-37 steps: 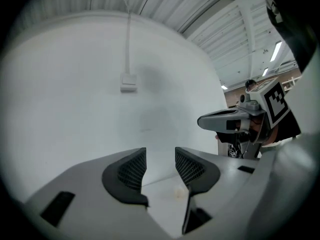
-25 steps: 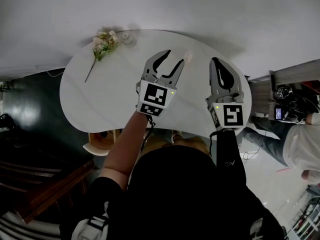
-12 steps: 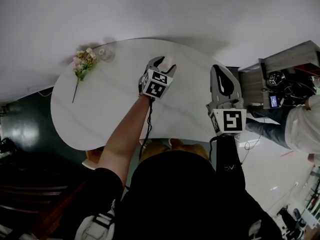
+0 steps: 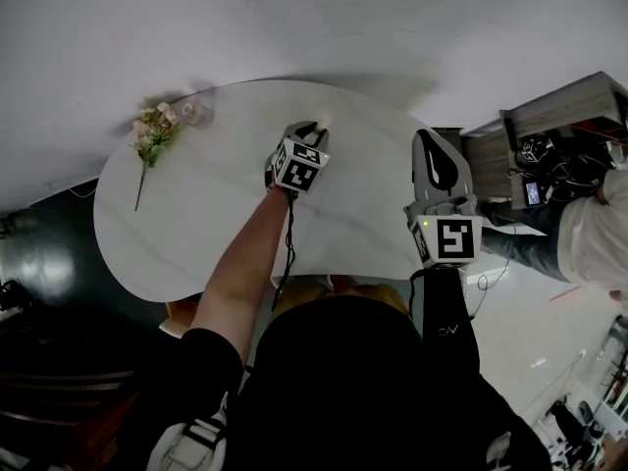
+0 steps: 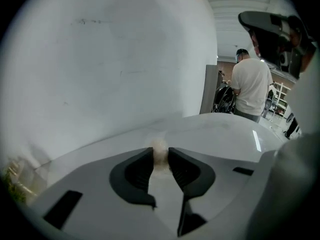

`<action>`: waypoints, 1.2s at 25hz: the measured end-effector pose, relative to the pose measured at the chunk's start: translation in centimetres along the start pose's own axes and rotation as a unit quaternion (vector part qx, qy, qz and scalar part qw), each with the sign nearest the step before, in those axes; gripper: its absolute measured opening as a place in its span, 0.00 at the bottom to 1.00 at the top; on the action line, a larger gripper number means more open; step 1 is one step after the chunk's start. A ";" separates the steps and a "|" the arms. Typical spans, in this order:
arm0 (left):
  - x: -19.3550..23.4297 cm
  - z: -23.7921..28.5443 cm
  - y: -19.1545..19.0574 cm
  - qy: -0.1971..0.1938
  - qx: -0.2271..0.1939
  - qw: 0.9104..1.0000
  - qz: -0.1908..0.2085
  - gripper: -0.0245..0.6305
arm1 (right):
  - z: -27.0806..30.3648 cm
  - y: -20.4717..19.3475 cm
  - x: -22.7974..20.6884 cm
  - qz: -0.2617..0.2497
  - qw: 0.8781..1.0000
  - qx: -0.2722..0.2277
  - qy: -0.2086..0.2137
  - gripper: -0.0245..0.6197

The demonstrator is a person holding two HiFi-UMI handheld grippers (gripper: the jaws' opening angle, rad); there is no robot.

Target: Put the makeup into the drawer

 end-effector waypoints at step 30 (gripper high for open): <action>-6.4 -28.4 5.6 0.157 -0.271 0.948 0.053 0.18 | -0.9 6.1 13.5 -0.011 0.984 -0.087 0.153 0.04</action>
Point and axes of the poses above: the fingertips, and each gripper's own axes: z forward along the fingers, x to its left, y out of its top, the point moved 6 cm from there along -z, backward along the fingers, and after that the axes turned 12 degrees about -y, right-handed, at the moved point
